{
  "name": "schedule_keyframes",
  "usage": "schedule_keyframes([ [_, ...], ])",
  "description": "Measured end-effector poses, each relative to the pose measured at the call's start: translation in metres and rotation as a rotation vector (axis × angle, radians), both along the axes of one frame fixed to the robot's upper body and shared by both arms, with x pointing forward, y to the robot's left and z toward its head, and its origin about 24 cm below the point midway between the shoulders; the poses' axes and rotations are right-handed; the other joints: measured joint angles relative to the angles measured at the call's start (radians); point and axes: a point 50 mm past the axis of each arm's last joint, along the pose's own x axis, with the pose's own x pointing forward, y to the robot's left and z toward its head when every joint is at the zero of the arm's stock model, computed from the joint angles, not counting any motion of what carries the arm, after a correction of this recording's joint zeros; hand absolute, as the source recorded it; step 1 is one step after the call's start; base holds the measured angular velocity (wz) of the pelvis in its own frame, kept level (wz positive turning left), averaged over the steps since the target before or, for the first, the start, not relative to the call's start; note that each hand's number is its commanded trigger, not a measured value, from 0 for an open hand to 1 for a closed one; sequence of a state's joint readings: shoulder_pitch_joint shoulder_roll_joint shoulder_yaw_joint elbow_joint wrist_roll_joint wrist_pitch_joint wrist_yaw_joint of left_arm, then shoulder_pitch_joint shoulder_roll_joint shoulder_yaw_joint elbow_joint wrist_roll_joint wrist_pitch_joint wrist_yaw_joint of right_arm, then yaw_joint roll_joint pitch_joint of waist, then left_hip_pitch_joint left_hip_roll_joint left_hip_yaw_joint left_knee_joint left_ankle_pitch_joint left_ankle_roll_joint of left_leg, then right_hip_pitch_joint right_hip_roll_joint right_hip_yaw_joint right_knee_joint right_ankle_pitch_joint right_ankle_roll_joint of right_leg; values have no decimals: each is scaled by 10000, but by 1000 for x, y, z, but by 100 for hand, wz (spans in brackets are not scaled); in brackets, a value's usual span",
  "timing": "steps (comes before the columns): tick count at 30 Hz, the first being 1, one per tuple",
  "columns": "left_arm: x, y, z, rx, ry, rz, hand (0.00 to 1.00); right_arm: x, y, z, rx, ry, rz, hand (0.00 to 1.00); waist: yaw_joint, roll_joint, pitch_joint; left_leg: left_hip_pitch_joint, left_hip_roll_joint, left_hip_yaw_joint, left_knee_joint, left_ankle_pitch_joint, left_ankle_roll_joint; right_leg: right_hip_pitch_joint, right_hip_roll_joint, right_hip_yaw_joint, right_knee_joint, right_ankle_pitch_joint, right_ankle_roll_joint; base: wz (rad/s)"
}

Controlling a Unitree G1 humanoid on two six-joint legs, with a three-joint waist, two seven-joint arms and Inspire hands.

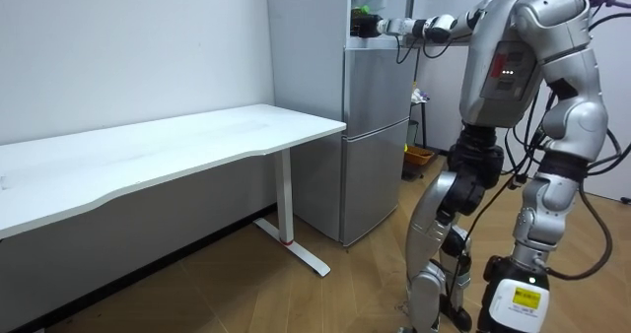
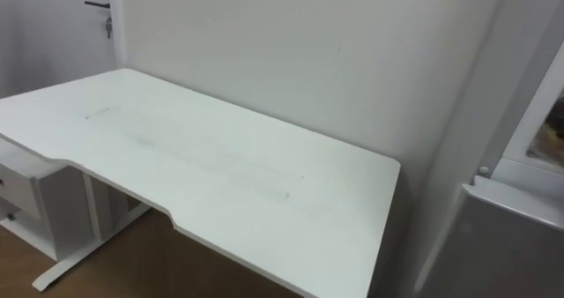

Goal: Put the bottle in the upper fridge

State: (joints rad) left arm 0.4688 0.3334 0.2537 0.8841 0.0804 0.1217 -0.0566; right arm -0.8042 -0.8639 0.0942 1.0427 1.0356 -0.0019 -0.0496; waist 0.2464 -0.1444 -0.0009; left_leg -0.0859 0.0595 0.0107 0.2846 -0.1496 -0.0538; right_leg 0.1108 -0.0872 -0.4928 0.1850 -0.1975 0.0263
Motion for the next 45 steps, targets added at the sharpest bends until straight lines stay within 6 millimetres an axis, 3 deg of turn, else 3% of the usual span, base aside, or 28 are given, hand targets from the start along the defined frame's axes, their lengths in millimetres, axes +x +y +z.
schedule_keyframes([
  [7, -3, -2, -1, -66, 20, 109, 0, 5, 8, 4, -482, 239, 423, 0, -80, 33, 14, 254, -2, 86, -189, 12, -16, 116, -6, 104, -13, -17, 12, -3],
  [14, -2, -3, -1, -60, -29, 108, 0, 13, 25, 15, -807, -127, 1210, 0, -489, 53, 23, 296, -2, 204, -319, 22, -25, 84, -24, 218, -6, -18, 16, -5],
  [20, 1, -2, -1, -26, -139, -54, 0, 13, 29, 13, -1412, 84, 1490, 0, -576, 25, 1, 305, 9, 211, -330, 17, -29, 92, -26, 247, 19, -16, 19, 0],
  [22, 0, -2, -1, -27, -146, -59, 0, 11, 28, 10, -1631, 214, 1490, 0, -556, 60, 27, 341, 7, 216, -334, 17, -29, 119, -27, 247, 17, -14, 20, -2],
  [28, -3, -3, -1, -108, -69, 7, 0, 8, 27, 1, -2119, 683, 1765, 0, -557, -32, -27, 447, 18, 267, -460, 18, -30, 179, -27, 255, 6, -15, 23, -2],
  [32, -4, -4, -1, -274, -42, 5, 0, 8, 28, 0, -2421, 895, 2080, 0, -737, -125, -78, 439, 11, 260, -458, 17, -30, 197, -29, 232, 7, -15, 23, 0],
  [40, 1, -4, -2, -364, -165, 12, 0, 8, 28, -1, -3373, 1553, 2013, 0, -819, -232, -54, 425, 14, 267, -452, 17, -30, 217, -31, 265, 17, -17, 24, 0],
  [45, 0, -4, -2, -422, -172, 11, 0, 10, 34, 2, -3973, 1850, 2143, 0, -1046, -337, -76, 362, 14, 323, -428, 18, -27, 74, -36, 337, 26, -19, 24, -3],
])
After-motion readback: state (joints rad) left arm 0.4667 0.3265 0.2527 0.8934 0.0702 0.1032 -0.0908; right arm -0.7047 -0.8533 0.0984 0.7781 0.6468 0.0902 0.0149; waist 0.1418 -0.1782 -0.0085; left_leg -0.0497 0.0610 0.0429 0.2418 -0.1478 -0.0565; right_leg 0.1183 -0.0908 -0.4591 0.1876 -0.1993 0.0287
